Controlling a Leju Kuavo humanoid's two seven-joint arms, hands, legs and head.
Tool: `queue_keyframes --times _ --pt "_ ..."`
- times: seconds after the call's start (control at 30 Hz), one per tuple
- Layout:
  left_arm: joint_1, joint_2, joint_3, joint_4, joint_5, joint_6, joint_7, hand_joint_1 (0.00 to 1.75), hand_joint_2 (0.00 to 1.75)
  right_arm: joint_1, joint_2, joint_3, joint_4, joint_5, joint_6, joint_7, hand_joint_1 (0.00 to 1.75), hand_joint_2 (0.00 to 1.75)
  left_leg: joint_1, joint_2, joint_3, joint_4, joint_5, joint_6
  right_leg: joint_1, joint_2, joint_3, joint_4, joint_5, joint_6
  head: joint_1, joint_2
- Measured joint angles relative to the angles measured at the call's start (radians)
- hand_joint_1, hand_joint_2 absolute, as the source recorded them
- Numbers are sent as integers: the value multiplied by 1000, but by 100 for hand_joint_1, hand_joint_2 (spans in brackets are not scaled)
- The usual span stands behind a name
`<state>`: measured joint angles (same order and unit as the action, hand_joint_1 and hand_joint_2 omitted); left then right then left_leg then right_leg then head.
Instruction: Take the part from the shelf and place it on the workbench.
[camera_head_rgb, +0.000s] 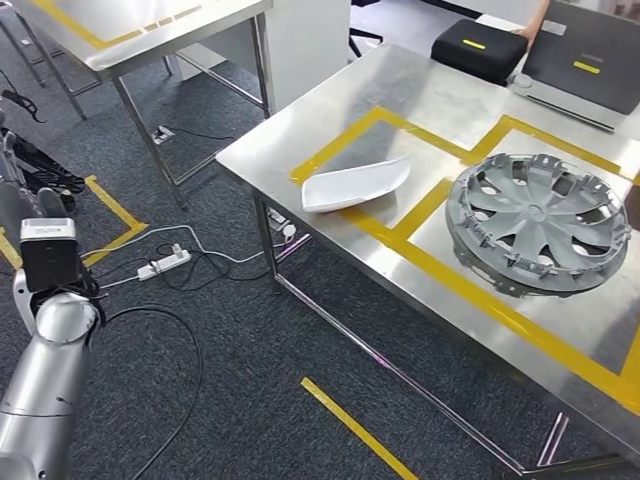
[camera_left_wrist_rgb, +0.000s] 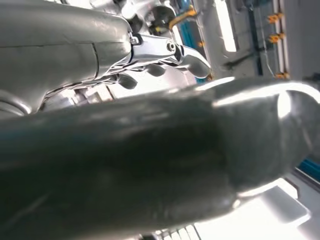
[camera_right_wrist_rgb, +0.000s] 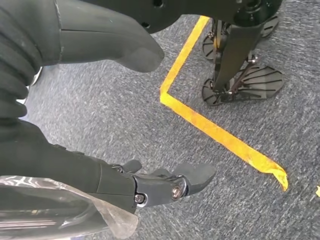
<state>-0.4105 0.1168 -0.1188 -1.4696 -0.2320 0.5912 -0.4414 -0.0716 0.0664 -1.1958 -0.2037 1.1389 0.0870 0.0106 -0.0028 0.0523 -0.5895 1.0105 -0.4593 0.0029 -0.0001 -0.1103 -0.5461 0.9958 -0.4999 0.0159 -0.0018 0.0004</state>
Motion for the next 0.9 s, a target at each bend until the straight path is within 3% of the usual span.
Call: queue_keyframes --times 0.03,0.1,0.17,0.2,0.23,0.27,0.3,0.33,0.4,0.47,0.53,0.6,0.67,0.73,0.77,0.8,0.83,0.9 --pt "2 9 4 -6 5 -3 3 0 0 -1 0 -1 0 -1 0 0 0 175 1 -10 -2 -2 3 6 -2 1 -2 2 -4 6 0 0" --pt "1 26 14 -19 13 -12 9 0 0 -1 0 -2 0 -2 0 2 0 175 5 -29 -3 -6 8 18 -6 44 -23 46 -38 15 2 0" --pt "-1 35 22 -30 19 -21 13 0 0 2 -1 -3 0 -3 0 5 0 175 6 -50 -6 -7 12 27 -9 95 -78 167 -103 18 4 0" --pt "1 38 26 -33 22 -25 14 0 0 4 -1 -3 0 -4 -1 6 0 175 5 -62 -8 -6 13 29 -9 104 -111 236 -130 18 5 0" --pt "4 41 28 -35 25 -28 15 0 0 6 -1 -3 0 -4 -1 7 0 175 3 -75 -9 -6 14 31 -9 108 -136 285 -143 17 5 0" --pt "7 44 30 -36 27 -30 16 0 0 7 -1 -4 0 -4 -2 7 0 175 2 -88 -10 -6 15 31 -9 109 -147 302 -138 16 5 0" --pt "9 46 32 -38 28 -32 16 0 0 7 -1 -5 0 -4 -2 7 0 175 2 -101 -10 -5 15 31 -9 111 -138 280 -115 13 5 0" --pt "11 48 33 -41 28 -33 16 0 0 6 -1 -6 0 -3 -2 7 0 175 2 -114 -10 -4 16 30 -9 118 -112 224 -79 10 5 0" --pt "11 50 35 -46 27 -36 17 0 0 4 -1 -7 0 -2 -1 5 0 175 2 -137 -12 0 17 25 -12 159 -45 84 -21 4 4 0" --pt "12 52 37 -51 26 -39 18 0 0 3 -1 -7 0 -1 0 3 0 175 4 -157 -20 3 21 14 -14 189 -9 16 -7 1 4 0" --pt "17 54 38 -54 25 -40 20 0 0 3 -2 -7 0 0 0 1 0 175 8 -175 -28 2 27 1 -13 177 -3 10 -6 -4 4 0" --pt "19 58 39 -57 25 -40 21 0 0 3 -2 -7 0 1 0 0 0 175 7 -143 -41 26 10 -9 -14 153 1 3 -1 -16 1 0" --pt "17 58 40 -60 25 -39 22 0 0 4 -2 -7 0 1 0 0 0 175 6 -87 -81 118 -44 -16 -13 126 4 0 0 -25 -2 0" --pt "20 57 39 -60 25 -39 24 0 0 6 -2 -7 0 1 -1 -1 0 175 10 -67 -137 245 -98 -22 -11 97 4 0 -2 -29 -4 0" --pt "22 57 39 -60 25 -39 25 0 0 6 -2 -7 0 1 -1 -1 0 175 13 -64 -152 280 -105 -25 -10 83 4 0 -3 -29 -4 0" --pt "24 57 39 -60 25 -39 27 0 0 5 -2 -7 0 2 -1 -1 0 175 15 -61 -148 277 -93 -26 -10 69 5 0 -4 -29 -4 0" --pt "24 57 39 -61 25 -39 27 0 0 5 -2 -7 0 2 -1 -1 0 175 15 -56 -125 235 -66 -27 -10 57 6 1 -6 -27 -4 0" --pt "23 58 39 -63 24 -39 28 0 0 3 -2 -7 0 4 0 -1 0 175 12 -20 -53 102 -9 -25 -7 34 10 2 -11 -20 -4 0"
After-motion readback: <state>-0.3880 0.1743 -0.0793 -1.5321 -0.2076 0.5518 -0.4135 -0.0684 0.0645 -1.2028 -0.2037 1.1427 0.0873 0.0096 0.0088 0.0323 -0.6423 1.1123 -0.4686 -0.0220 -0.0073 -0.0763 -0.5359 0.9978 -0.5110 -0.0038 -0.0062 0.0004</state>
